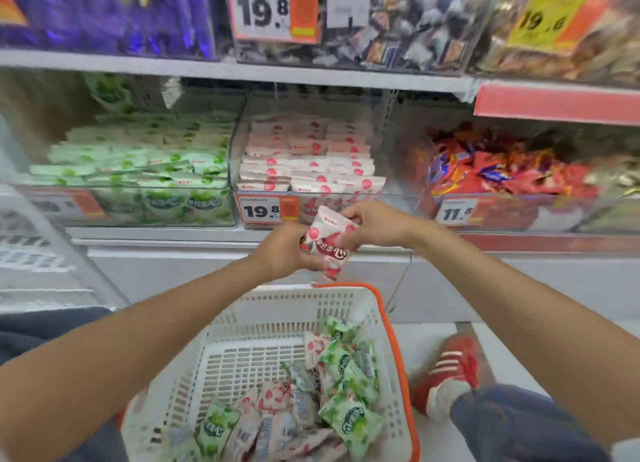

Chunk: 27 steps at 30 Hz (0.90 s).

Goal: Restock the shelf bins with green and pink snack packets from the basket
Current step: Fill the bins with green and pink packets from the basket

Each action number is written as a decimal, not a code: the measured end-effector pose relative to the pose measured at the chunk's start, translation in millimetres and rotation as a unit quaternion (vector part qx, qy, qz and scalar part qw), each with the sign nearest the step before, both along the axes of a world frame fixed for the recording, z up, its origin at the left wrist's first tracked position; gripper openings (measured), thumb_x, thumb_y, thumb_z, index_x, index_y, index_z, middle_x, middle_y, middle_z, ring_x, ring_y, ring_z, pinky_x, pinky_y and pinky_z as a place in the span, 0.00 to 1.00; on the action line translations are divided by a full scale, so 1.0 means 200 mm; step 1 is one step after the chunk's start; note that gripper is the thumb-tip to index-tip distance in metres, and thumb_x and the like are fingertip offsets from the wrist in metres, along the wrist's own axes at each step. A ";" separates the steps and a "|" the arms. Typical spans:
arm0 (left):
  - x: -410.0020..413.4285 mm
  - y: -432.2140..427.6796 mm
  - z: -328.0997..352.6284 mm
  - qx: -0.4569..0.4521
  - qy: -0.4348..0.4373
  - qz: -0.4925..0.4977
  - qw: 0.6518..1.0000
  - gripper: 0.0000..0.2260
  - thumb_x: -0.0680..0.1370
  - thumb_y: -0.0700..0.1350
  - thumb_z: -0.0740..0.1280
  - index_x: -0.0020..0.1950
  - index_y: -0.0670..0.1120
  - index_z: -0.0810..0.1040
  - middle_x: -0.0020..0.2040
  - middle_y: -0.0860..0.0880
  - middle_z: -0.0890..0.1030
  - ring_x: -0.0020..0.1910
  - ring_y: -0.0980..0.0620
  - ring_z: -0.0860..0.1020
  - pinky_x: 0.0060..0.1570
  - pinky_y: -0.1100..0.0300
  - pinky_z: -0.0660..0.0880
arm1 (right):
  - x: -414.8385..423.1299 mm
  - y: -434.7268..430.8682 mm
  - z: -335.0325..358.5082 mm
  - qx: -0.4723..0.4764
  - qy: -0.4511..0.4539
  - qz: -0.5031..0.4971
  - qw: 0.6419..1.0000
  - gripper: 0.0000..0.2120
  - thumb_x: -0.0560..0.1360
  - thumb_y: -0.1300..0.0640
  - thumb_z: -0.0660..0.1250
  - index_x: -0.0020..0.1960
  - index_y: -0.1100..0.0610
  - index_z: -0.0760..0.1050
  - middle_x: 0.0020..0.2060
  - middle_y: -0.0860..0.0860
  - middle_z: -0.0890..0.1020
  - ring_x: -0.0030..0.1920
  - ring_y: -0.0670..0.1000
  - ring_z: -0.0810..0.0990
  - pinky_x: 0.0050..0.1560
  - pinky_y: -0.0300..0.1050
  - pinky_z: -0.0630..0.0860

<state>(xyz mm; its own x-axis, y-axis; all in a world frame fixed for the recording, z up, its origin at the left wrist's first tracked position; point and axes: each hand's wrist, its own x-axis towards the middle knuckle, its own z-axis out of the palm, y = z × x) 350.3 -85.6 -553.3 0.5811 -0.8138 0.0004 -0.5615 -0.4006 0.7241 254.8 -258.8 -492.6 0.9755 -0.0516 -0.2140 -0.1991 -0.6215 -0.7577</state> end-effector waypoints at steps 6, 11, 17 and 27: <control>0.03 -0.16 0.22 -0.020 -0.040 -0.035 0.998 0.11 0.67 0.46 0.80 0.42 0.53 0.80 0.37 0.60 0.80 0.37 0.63 0.78 0.35 0.73 0.68 | 0.04 -0.14 0.21 -0.045 -0.056 0.002 0.997 0.20 0.75 0.52 0.72 0.35 0.67 0.74 0.28 0.52 0.72 0.32 0.47 0.71 0.36 0.44 0.72; 0.15 -0.28 0.41 -0.093 -0.058 -0.025 0.994 0.07 0.72 0.53 0.75 0.41 0.54 0.79 0.36 0.58 0.80 0.33 0.62 0.75 0.32 0.70 0.70 | 0.02 -0.32 0.41 -0.039 -0.152 -0.065 0.986 0.15 0.75 0.56 0.71 0.32 0.59 0.77 0.22 0.44 0.75 0.24 0.39 0.70 0.28 0.32 0.66; 0.40 -0.44 0.49 0.022 -0.146 -0.006 0.989 0.09 0.77 0.49 0.70 0.55 0.49 0.83 0.49 0.56 0.81 0.45 0.58 0.77 0.46 0.62 0.72 | 0.09 -0.43 0.44 -0.198 -0.124 -0.071 0.970 0.20 0.74 0.48 0.72 0.27 0.54 0.73 0.21 0.43 0.73 0.24 0.41 0.67 0.29 0.39 0.63; 0.46 -0.55 0.39 0.098 -0.140 -0.066 0.983 0.04 0.76 0.46 0.71 0.47 0.46 0.85 0.43 0.51 0.84 0.40 0.52 0.80 0.42 0.56 0.78 | 0.25 -0.37 0.18 -0.218 0.016 0.020 0.976 0.23 0.75 0.51 0.70 0.29 0.54 0.61 0.27 0.49 0.63 0.29 0.48 0.62 0.33 0.44 0.60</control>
<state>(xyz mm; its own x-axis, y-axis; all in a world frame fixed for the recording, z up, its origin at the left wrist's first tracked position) 442.2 -194.8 -475.8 0.4703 -0.8823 -0.0194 -0.7837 -0.4277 0.4504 304.7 -333.0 -455.8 0.9716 -0.1073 -0.2110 -0.1882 -0.8906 -0.4139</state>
